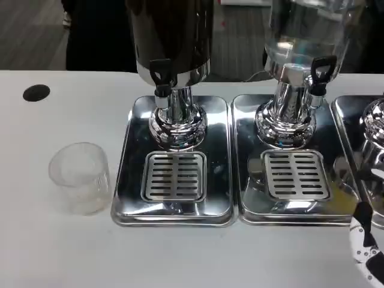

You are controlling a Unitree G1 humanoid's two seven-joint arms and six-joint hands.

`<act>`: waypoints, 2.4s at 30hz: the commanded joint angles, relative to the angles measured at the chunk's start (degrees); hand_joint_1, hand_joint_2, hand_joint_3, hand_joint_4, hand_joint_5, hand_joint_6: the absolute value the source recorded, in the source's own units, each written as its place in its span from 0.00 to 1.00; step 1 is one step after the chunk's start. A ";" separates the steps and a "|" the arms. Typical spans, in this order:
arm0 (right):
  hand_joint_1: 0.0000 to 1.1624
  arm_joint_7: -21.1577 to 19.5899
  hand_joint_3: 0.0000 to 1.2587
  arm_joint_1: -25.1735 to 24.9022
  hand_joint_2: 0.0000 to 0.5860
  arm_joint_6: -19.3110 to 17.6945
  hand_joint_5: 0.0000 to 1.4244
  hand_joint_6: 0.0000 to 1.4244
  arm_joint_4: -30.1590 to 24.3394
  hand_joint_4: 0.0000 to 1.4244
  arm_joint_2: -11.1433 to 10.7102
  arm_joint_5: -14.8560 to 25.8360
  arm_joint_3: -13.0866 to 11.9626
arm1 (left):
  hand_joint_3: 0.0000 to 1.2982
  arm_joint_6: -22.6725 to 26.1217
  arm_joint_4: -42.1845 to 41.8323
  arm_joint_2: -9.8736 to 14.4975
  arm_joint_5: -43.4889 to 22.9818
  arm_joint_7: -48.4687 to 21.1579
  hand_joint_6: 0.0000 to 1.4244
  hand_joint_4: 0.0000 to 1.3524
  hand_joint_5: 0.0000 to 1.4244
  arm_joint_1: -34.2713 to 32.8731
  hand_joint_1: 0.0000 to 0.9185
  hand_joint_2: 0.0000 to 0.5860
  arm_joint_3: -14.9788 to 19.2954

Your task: Grasp the cup under the faucet to collect the drink, then remove the cup.

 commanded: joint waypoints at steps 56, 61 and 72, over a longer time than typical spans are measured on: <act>0.54 -1.91 0.30 -2.94 0.88 -2.25 0.16 0.13 2.72 0.22 0.24 3.12 -1.54 | 0.00 3.57 20.12 10.66 22.92 12.74 0.00 0.00 0.00 -24.00 0.37 0.07 -19.21; 0.54 -1.83 0.30 -3.09 0.88 -2.28 0.16 0.13 2.69 0.22 0.21 3.05 -1.39 | 0.00 4.45 20.80 10.32 23.06 12.70 0.00 0.00 0.00 -25.34 0.36 0.07 -19.59; 0.54 -1.94 0.30 -3.09 0.88 -2.78 0.16 0.13 2.80 0.22 0.11 3.64 -1.97 | 0.00 5.70 21.91 9.35 24.74 13.36 0.01 0.00 0.00 -27.92 0.36 0.07 -22.38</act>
